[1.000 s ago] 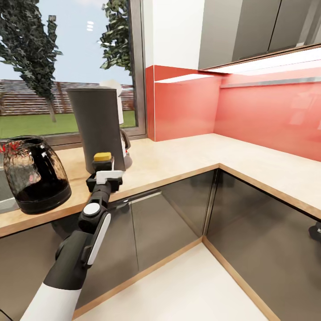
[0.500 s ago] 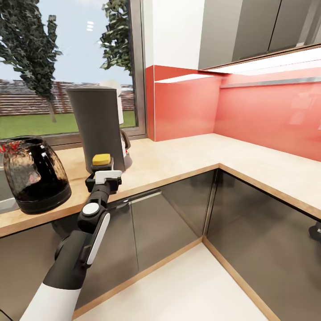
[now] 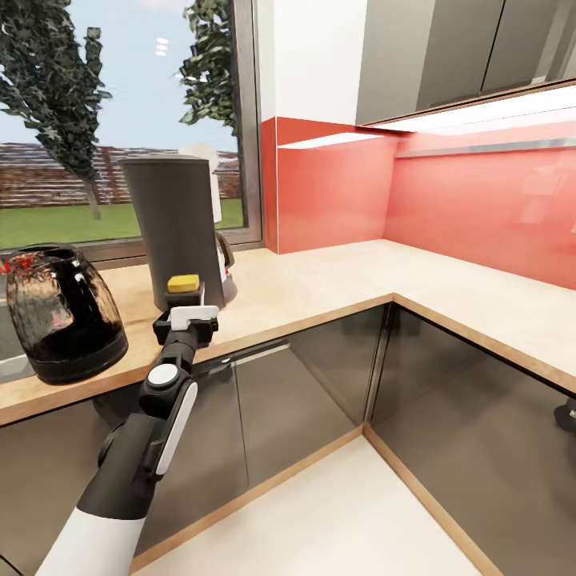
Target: Set up a coffee station on the kitchen countertop: keep the coffee maker on the countertop, move the bottle of coffee from the kitchen shelf to the counter next to the coffee maker, place a paper coffee filter on top of the coffee maker, put the saucer next to the coffee maker with the coffee cup on the saucer, and place the electric kettle next to the coffee maker.
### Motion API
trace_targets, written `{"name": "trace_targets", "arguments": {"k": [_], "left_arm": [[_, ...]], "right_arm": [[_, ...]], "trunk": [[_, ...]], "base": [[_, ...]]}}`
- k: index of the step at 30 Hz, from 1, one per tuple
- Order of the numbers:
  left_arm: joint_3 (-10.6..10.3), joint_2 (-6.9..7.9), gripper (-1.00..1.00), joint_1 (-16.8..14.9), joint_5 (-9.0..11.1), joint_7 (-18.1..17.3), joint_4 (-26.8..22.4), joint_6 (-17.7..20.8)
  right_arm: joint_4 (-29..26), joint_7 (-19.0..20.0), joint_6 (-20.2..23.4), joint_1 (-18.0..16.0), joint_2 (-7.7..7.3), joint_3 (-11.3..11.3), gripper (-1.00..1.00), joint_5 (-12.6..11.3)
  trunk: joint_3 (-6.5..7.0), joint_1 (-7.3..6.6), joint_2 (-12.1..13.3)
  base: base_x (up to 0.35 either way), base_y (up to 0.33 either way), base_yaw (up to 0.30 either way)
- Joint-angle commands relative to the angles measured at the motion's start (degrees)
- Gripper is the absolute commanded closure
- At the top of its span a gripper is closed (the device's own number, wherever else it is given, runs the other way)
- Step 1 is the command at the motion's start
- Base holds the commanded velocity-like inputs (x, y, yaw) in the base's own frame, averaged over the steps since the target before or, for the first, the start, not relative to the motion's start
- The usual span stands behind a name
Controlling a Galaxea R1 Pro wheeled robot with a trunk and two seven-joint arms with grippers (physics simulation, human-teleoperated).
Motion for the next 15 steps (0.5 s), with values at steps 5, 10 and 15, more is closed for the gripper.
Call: {"name": "trace_targets", "arguments": {"k": [5,10,15], "left_arm": [[-0.08,0.0,-1.0,-0.04,-0.2,0.24,-0.05,0.37],[-0.08,0.0,-1.0,-0.04,-0.2,0.24,-0.06,0.34],[-0.07,0.0,-1.0,-0.04,-0.2,0.24,-0.12,0.31]], "right_arm": [[-0.12,-0.02,-0.04,0.04,-0.02,0.1,-1.0,0.18],[-0.13,-0.02,-0.04,0.04,-0.02,0.1,-1.0,0.18],[-0.1,-0.02,-0.04,0.04,-0.02,0.1,-1.0,0.18]], "trunk": [[-0.05,0.0,-0.02],[-0.05,0.0,-0.02],[-0.05,0.0,-0.02]], "base": [[0.0,0.0,0.0],[-0.024,0.0,0.0],[-0.258,0.0,0.0]]}}
